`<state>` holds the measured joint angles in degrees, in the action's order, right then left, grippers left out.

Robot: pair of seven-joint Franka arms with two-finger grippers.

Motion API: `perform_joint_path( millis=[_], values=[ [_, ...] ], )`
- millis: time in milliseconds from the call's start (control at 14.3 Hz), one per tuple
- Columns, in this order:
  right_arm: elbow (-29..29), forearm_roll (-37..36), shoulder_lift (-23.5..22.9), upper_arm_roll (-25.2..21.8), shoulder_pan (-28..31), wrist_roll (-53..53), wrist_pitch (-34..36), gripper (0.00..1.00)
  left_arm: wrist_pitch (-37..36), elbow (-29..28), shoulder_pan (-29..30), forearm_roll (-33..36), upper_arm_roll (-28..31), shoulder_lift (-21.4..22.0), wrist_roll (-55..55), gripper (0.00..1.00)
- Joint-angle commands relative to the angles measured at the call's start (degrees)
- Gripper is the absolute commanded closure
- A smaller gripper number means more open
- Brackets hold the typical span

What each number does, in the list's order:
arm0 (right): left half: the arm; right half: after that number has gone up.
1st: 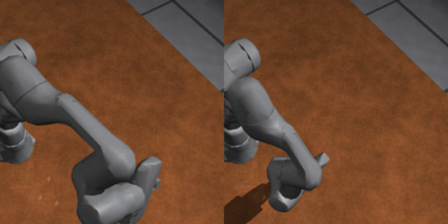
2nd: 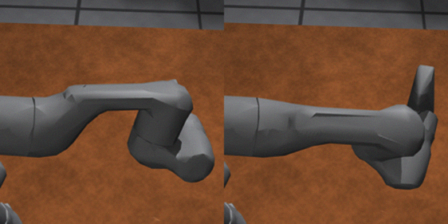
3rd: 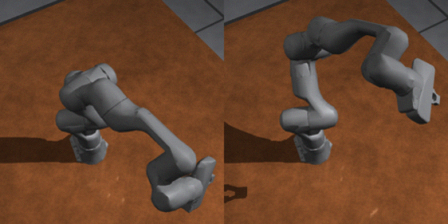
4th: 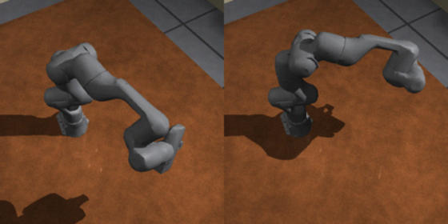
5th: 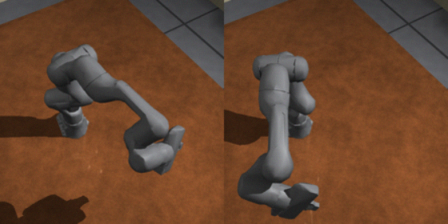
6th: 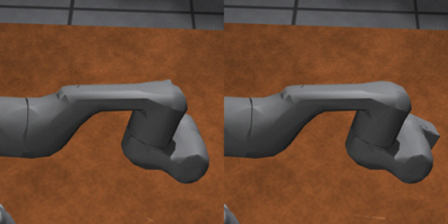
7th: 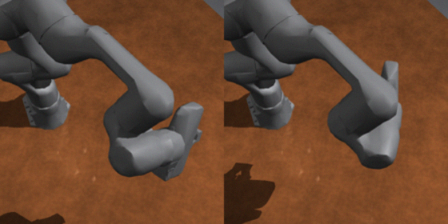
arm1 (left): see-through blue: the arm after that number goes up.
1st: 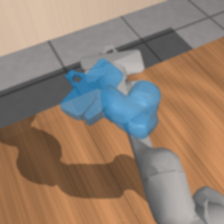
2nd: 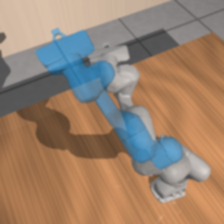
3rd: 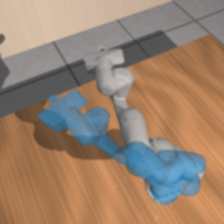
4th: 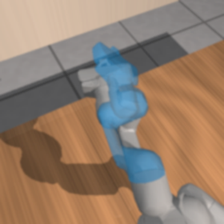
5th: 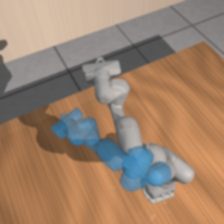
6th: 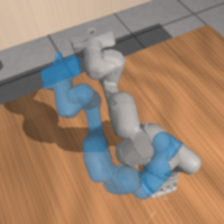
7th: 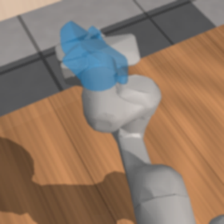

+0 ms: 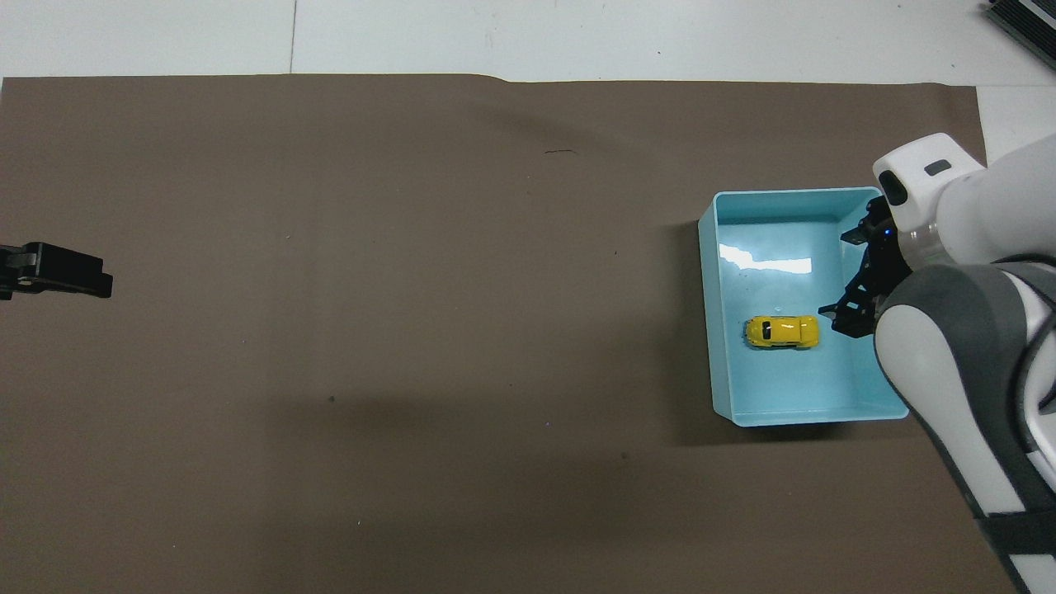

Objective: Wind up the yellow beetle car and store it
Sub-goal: 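Raise the right gripper up out of the bin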

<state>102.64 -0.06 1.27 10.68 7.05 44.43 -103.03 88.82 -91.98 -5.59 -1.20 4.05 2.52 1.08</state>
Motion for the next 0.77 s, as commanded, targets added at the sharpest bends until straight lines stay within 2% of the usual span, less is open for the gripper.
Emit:
perform_joint_path(
  millis=[0, 280, 631, 701],
  values=[
    [-1.03, 1.38, 1.28, -0.04, 0.25, -9.68, 1.87, 0.00, -0.93, 0.31, 0.76, 0.32, -0.54, 0.12, -0.11, 0.00],
    [-2.26, 1.47, 1.98, -0.39, 0.33, -18.03, 1.96, 0.00, -0.93, 0.31, 0.76, 0.32, -0.54, 0.12, 0.06, 0.00],
    [-2.35, 1.47, 2.07, -0.22, 0.25, -40.61, 1.00, 0.00, -0.93, 0.31, 0.49, 0.32, -0.54, 0.12, 0.06, 0.00],
    [-2.35, 1.47, 2.07, -0.48, 0.51, -42.04, 0.73, 0.00, -0.93, 0.31, 0.49, 0.32, -0.54, 0.12, 0.06, 0.00]
  ],
)
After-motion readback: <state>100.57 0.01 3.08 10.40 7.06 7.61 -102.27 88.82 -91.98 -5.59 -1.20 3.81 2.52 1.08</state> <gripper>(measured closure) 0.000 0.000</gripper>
